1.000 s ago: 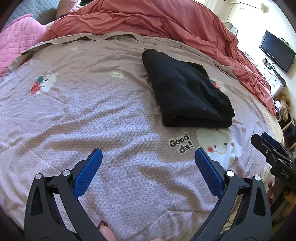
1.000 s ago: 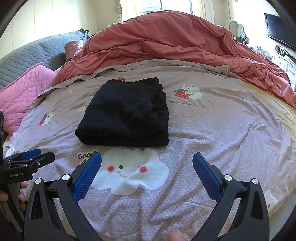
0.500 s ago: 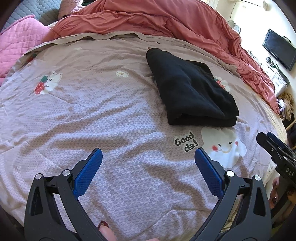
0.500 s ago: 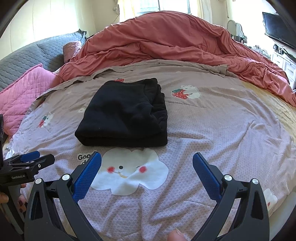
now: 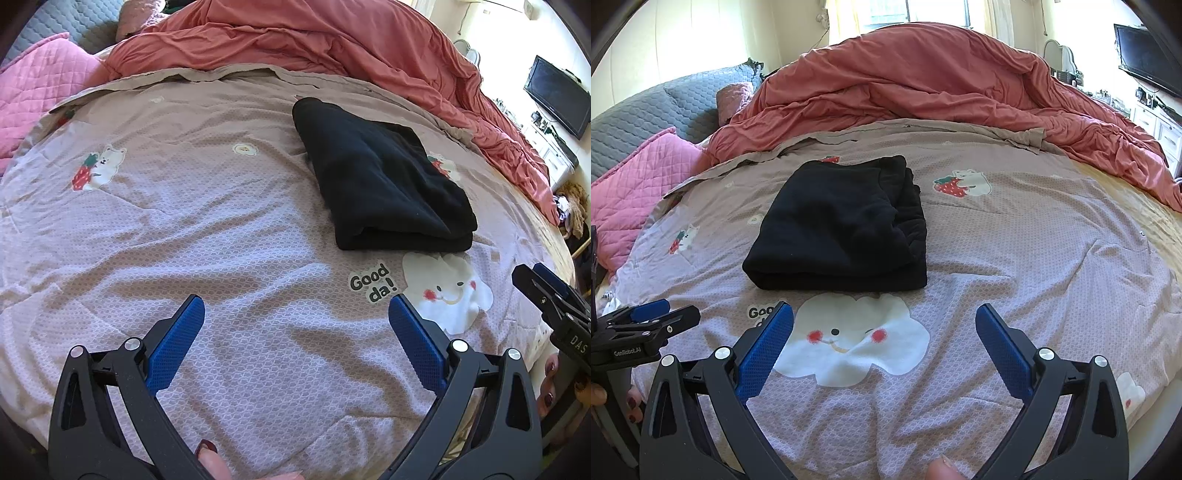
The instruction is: Fold small clothes
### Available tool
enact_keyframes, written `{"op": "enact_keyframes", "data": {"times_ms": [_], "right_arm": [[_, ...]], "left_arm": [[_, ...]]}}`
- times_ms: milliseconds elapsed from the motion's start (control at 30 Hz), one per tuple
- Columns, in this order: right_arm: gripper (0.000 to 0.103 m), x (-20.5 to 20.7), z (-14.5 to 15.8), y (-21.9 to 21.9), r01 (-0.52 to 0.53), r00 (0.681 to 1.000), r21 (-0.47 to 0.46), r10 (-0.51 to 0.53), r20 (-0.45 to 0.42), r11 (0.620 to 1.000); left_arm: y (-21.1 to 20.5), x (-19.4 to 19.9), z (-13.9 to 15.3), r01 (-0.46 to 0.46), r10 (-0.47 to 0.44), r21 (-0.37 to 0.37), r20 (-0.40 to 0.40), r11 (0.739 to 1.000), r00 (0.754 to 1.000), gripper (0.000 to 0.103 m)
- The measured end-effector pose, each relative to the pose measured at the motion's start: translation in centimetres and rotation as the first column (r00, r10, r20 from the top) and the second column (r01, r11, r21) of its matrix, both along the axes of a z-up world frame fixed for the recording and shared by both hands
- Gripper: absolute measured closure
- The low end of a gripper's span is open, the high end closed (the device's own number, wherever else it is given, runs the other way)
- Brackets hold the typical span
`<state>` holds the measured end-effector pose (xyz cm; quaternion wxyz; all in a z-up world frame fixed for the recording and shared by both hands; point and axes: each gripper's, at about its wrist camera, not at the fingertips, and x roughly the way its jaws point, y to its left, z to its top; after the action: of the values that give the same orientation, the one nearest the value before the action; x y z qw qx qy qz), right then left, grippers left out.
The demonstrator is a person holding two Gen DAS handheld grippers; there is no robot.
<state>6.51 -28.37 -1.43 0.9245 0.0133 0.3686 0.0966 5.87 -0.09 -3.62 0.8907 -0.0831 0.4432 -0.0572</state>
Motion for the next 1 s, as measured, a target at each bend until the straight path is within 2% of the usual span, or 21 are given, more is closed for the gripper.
{"op": "enact_keyframes", "data": {"times_ms": [1000], "right_arm": [[0.005,-0.47,0.25,0.08,0.023,1.000,-0.008,-0.023,0.001,1.000]], "left_arm": [[0.60,-0.18,0.42,-0.006,0.006,0.013,0.000,1.000,1.000,0.009]]}}
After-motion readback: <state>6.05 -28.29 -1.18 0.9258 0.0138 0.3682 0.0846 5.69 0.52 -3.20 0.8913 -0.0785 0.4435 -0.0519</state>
